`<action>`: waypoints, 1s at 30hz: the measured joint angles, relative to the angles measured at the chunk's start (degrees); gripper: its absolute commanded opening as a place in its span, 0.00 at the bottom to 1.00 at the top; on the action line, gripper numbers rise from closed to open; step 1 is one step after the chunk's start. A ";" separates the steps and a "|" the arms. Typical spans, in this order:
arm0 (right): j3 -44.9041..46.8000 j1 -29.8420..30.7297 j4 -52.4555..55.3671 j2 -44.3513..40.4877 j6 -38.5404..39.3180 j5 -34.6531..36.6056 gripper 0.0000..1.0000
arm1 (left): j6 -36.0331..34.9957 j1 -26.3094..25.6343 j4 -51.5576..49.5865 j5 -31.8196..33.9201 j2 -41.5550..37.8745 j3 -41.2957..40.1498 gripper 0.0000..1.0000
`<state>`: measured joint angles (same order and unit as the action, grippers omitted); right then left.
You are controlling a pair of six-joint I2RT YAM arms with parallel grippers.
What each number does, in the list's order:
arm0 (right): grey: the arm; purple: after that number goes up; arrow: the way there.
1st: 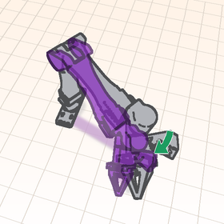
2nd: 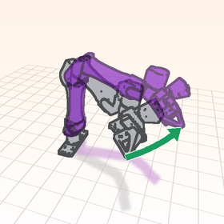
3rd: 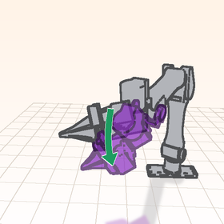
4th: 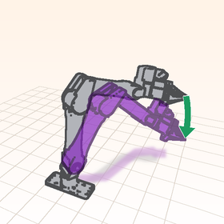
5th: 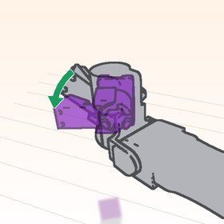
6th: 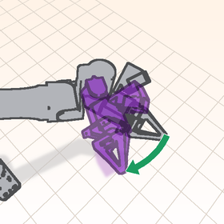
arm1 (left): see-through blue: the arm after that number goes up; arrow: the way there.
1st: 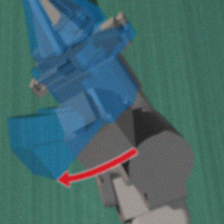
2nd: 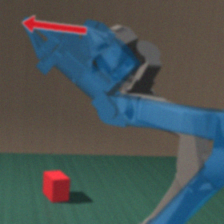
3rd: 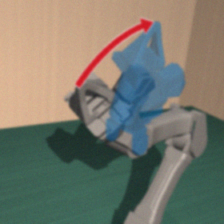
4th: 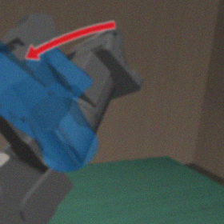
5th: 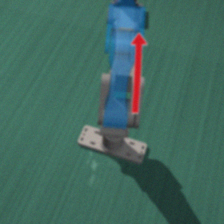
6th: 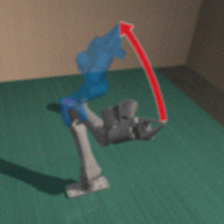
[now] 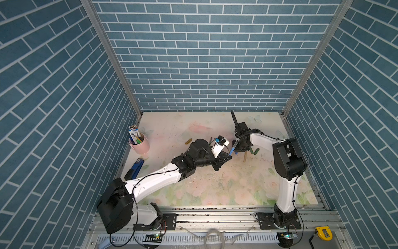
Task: Insert pens into pen caps
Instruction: Pick up the pen cap from the center of the table.
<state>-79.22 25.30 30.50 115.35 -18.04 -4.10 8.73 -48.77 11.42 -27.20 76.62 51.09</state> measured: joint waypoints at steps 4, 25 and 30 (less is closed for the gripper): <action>0.00 0.87 -0.07 0.00 0.13 1.68 0.21 | 0.00 -0.02 0.00 0.11 0.00 0.00 0.01; 0.00 1.38 -0.28 0.00 0.11 0.59 0.16 | -0.07 -0.28 -0.04 0.61 0.00 0.00 0.01; 0.00 1.44 -0.31 0.00 0.04 0.59 0.13 | -0.24 -0.28 -0.07 0.63 0.00 0.00 0.01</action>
<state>-79.22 26.74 30.20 115.35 -18.00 -3.51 8.49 -49.06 11.35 -26.57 76.62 51.09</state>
